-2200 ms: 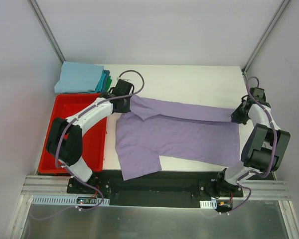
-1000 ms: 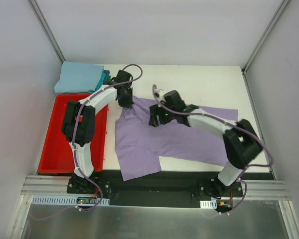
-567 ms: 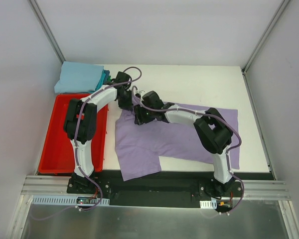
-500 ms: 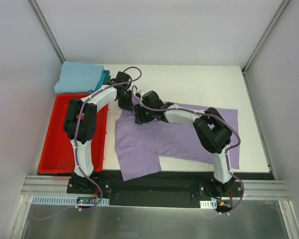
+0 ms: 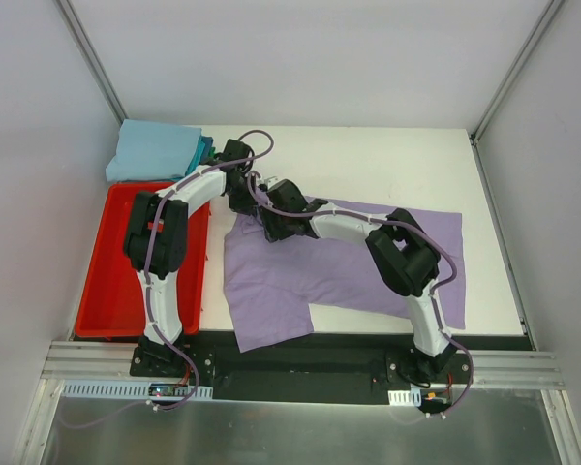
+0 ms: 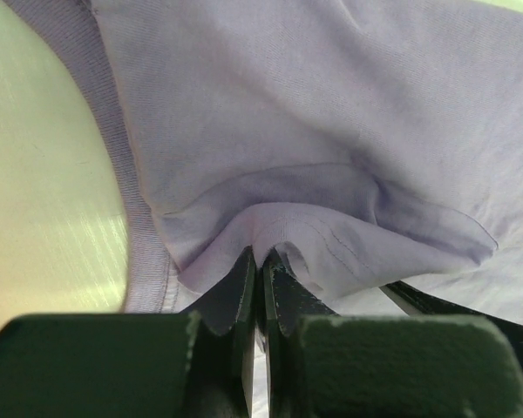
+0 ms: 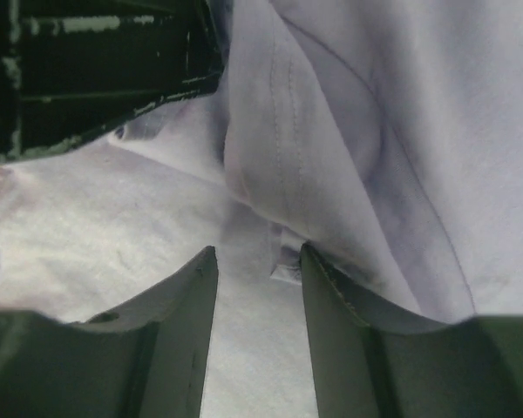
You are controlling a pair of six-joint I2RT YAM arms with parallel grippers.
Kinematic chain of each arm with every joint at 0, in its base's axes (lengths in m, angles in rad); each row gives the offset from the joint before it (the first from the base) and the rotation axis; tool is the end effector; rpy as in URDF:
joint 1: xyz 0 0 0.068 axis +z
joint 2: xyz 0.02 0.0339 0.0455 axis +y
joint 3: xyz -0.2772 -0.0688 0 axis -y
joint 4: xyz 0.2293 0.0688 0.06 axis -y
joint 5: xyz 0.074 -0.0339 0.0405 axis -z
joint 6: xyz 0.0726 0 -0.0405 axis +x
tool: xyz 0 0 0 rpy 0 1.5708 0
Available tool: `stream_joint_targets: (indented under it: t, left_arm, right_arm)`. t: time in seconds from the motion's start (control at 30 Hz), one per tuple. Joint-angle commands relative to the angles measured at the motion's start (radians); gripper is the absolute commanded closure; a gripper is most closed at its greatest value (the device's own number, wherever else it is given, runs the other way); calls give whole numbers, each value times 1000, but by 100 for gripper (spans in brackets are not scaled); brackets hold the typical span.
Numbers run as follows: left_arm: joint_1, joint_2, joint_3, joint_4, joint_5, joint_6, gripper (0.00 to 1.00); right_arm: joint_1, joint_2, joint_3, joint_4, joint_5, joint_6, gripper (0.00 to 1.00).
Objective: Fold and stack the t-shirts
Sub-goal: Fold the flattened tshirt in 1/3 of the way
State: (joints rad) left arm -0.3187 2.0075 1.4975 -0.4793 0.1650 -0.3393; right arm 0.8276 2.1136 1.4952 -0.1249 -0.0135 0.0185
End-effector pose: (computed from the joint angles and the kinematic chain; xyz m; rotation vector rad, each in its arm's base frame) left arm 0.4204 -0.1513 0.1834 0.0376 2.6070 -0.4560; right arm 0.3327 0.3635 0.1676 -0.9337 2.1629 0.4392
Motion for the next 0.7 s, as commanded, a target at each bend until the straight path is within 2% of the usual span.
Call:
stream_joint_targets:
  t: [0.0, 0.1, 0.37, 0.67]
  left_arm:
    - [12, 2, 26, -15, 25, 6, 100]
    - [13, 0, 23, -13, 28, 5, 100]
    - [20, 0, 20, -13, 33, 6, 100]
    - [20, -91, -52, -1, 33, -6, 100]
  right_arm:
    - [16, 39, 46, -61, 124, -2, 61]
    - [22, 48, 53, -76, 190, 23, 78]
    - [25, 48, 80, -136, 225, 21, 100]
    - [21, -102, 76, -208, 110, -80, 100]
